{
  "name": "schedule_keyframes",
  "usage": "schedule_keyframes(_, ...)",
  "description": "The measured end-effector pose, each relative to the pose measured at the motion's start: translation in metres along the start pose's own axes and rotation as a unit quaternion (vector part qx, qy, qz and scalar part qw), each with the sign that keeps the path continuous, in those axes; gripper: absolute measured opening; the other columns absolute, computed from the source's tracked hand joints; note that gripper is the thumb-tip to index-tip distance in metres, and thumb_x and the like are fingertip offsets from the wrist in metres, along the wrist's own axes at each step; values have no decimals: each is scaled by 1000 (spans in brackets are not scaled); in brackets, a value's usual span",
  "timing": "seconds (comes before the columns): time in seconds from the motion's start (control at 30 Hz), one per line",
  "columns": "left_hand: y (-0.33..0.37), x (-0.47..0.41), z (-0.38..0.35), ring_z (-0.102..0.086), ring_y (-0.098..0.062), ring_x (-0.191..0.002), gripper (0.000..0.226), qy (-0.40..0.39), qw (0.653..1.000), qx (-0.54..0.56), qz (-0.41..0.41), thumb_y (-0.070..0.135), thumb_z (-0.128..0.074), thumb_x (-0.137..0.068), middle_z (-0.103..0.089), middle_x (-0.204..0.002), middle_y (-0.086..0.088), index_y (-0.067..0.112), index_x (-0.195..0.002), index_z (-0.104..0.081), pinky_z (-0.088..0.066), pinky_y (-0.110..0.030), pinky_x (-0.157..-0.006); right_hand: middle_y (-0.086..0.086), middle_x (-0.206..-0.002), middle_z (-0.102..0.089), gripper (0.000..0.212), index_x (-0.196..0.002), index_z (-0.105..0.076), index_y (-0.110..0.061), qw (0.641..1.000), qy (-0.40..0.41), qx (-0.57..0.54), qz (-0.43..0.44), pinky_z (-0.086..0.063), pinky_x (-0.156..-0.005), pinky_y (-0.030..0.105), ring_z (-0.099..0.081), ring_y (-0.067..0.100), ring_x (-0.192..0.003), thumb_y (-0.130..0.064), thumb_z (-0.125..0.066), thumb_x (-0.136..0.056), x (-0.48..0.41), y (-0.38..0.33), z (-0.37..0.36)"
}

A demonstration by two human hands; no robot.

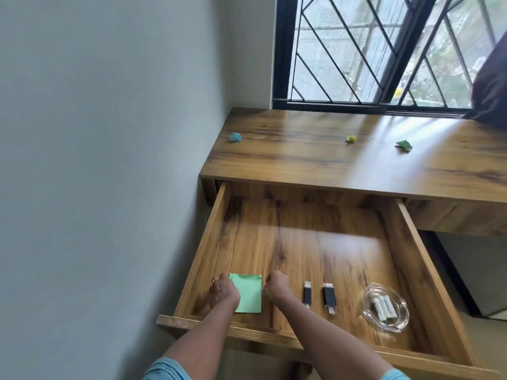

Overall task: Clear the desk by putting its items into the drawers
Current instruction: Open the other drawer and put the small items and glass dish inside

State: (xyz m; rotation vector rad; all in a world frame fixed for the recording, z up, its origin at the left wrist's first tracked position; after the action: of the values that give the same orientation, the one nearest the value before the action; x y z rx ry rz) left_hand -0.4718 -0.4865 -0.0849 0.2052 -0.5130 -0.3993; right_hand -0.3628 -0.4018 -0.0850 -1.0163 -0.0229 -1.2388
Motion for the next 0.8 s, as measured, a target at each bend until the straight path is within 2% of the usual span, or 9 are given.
schedule_keyframes(0.1, -2, 2, 0, -51, -24, -116, 38, 11, 1000, 5, -1, 11, -41, -97, -50, -129, -11, 13, -136, -39, -46, -28, -82, 11, -103, -64, 18, -102, -61, -4, 1000, 27, 6, -3, -48, -68, 27, -63, 24, -95, -3, -45, -94, 11, 10, 7)
schedule_keyframes(0.17, -1, 5, 2, -52, -24, -112, 36, 22, 1000, 20, 0, 12, -44, -97, -52, -125, -12, 12, -133, -41, -45, -27, -75, 10, -98, -63, 17, -100, -61, -5, 999, 49, 7, -7, -45, -65, 24, -59, 20, -84, -4, -44, -94, 19, 18, 13)
schedule_keyframes(0.3, 4, 15, 12, -55, -24, -107, 33, 49, 998, 41, 1, 13, -48, -95, -55, -121, -12, 10, -128, -47, -43, -25, -68, 4, -91, -60, 13, -100, -60, -7, 994, 104, 1, -19, -52, -72, 27, -58, 16, -82, -8, -49, -94, 34, 35, 33)
schedule_keyframes(0.37, 6, 22, 16, -57, -23, -104, 34, 58, 997, 47, 1, 14, -51, -94, -57, -118, -11, 11, -127, -48, -45, -26, -66, 3, -90, -57, 16, -104, -60, -6, 991, 129, 7, -21, -49, -67, 25, -55, 15, -79, -8, -47, -95, 42, 40, 47)
schedule_keyframes(0.43, 8, 31, 19, -57, -23, -105, 35, 62, 997, 49, 2, 15, -53, -93, -57, -119, -10, 10, -127, -48, -43, -26, -65, 5, -93, -59, 17, -106, -60, -5, 986, 161, 15, -33, -44, -64, 24, -53, 16, -78, -9, -47, -96, 51, 46, 59)
schedule_keyframes(0.6, 4, 54, 18, -53, -15, -88, 39, 82, 996, 25, -11, 19, -55, -92, -56, -118, -7, 13, -129, -46, -39, -21, -59, 11, -104, -61, 16, -101, -60, -4, 974, 216, 10, -63, -51, -71, 27, -54, 17, -81, -2, -46, -93, 74, 65, 76)
schedule_keyframes(0.67, 2, 65, 15, -56, -18, -102, 43, 100, 994, 18, -30, 19, -57, -91, -56, -122, -7, 13, -131, -44, -46, -23, -69, 11, -111, -58, 21, -108, -58, -4, 972, 223, 33, -62, -46, -73, 25, -52, 18, -86, -4, -44, -93, 91, 71, 81)
schedule_keyframes(0.73, -1, 79, 10, -50, -22, -120, 52, 128, 991, 14, -45, 17, -57, -90, -51, -132, -8, 12, -138, -38, -46, -29, -92, 15, -130, -48, 33, -125, -51, -5, 961, 261, 74, -57, -47, -93, 31, -50, 24, -111, -7, -43, -93, 107, 81, 85)
schedule_keyframes(0.8, -5, 97, 5, -31, -26, -139, 60, 173, 984, 13, -42, 14, -51, -92, -33, -149, -11, 9, -146, -27, -30, -35, -113, 18, -155, -13, 56, -146, -24, -1, 944, 312, 83, -66, -28, -114, 42, -20, 33, -141, -12, -43, -94, 126, 93, 83)
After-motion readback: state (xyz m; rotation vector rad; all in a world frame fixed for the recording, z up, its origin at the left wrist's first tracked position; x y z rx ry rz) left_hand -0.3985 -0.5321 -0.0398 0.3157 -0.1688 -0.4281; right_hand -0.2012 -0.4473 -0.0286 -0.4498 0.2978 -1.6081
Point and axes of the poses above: each hand's wrist, its own x-axis away from the middle knuckle, its own z-axis out of the back of the hand, y = z × x, the point moved 3 cm from there along -x, towards the middle knuckle
